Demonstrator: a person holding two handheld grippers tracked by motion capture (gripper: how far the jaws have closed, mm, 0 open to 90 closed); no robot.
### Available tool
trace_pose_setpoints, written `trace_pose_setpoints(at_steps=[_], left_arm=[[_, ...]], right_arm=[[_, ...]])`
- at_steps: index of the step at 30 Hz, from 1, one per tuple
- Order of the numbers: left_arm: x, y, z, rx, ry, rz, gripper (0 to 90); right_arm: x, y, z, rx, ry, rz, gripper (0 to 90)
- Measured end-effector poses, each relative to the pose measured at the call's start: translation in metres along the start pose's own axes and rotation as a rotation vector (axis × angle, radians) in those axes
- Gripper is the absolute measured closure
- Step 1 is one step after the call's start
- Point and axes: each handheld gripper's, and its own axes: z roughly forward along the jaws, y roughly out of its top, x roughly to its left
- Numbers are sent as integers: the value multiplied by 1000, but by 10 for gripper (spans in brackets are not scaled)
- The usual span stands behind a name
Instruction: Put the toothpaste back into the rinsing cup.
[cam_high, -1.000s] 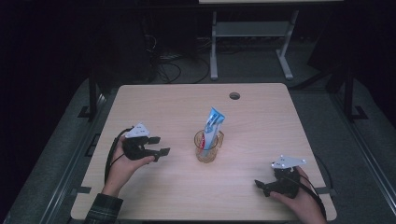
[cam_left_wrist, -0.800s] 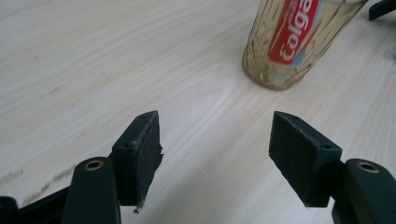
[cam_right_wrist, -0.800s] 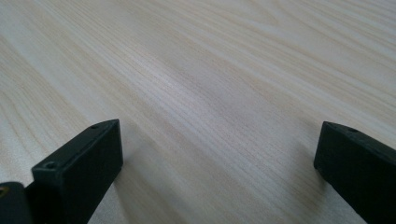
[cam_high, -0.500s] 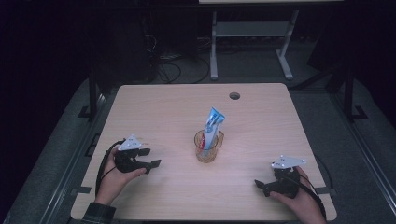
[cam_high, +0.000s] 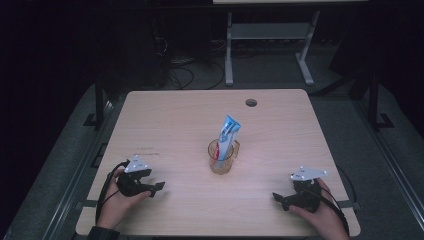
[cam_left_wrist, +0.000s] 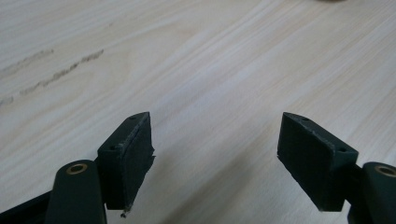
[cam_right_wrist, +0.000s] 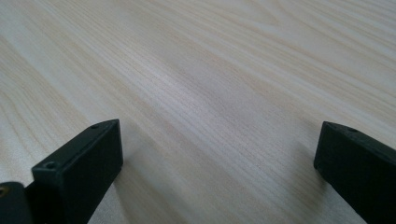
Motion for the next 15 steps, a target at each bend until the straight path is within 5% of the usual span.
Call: trace_pose_setpoints(at_steps=[7, 15], left_arm=[[-4, -12, 5, 37, 24, 0, 250], [-4, -20, 8, -22, 66, -9, 146]], right_arm=[[0, 0, 0, 0, 0, -4, 5], [0, 0, 0, -1, 0, -7, 5]])
